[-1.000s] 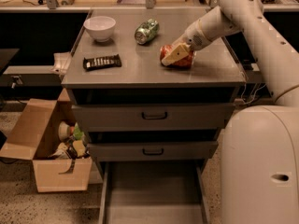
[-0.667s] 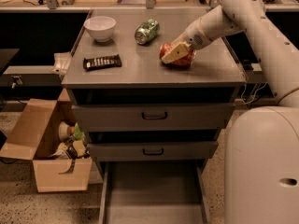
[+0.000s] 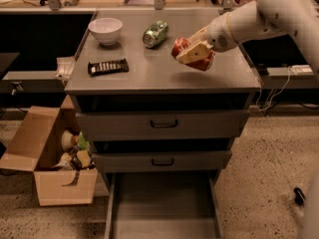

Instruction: Place coke can into bottom drawer

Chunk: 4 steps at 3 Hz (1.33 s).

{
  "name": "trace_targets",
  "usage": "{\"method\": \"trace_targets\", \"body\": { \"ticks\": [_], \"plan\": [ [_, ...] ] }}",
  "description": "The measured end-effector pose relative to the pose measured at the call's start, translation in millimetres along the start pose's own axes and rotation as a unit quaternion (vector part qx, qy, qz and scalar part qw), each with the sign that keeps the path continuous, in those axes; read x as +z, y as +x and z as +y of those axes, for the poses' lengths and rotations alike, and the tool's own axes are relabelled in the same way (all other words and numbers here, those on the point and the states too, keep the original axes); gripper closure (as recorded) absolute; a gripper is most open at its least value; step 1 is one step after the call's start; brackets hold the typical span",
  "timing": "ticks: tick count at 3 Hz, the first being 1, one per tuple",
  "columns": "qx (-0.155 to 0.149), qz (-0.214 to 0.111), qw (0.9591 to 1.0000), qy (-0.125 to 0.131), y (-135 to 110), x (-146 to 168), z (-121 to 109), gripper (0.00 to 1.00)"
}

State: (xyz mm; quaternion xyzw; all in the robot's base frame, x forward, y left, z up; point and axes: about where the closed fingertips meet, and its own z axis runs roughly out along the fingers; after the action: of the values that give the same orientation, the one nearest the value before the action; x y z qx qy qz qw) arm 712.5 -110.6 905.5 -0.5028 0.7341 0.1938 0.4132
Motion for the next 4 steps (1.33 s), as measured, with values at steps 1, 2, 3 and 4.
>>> {"method": "trace_targets", "body": {
  "ticks": [1,2,3,4],
  "plan": [
    [0.005,0.008,0.9999,-0.014,10,9,15,1.0],
    [0.005,0.008,0.9999,-0.014,10,9,15,1.0],
    [0.021,0.017,0.9993,-0.025,36,19,19,1.0],
    [0.021,0.021,0.9992,-0.028,40,16,22,1.0]
  ]
}}
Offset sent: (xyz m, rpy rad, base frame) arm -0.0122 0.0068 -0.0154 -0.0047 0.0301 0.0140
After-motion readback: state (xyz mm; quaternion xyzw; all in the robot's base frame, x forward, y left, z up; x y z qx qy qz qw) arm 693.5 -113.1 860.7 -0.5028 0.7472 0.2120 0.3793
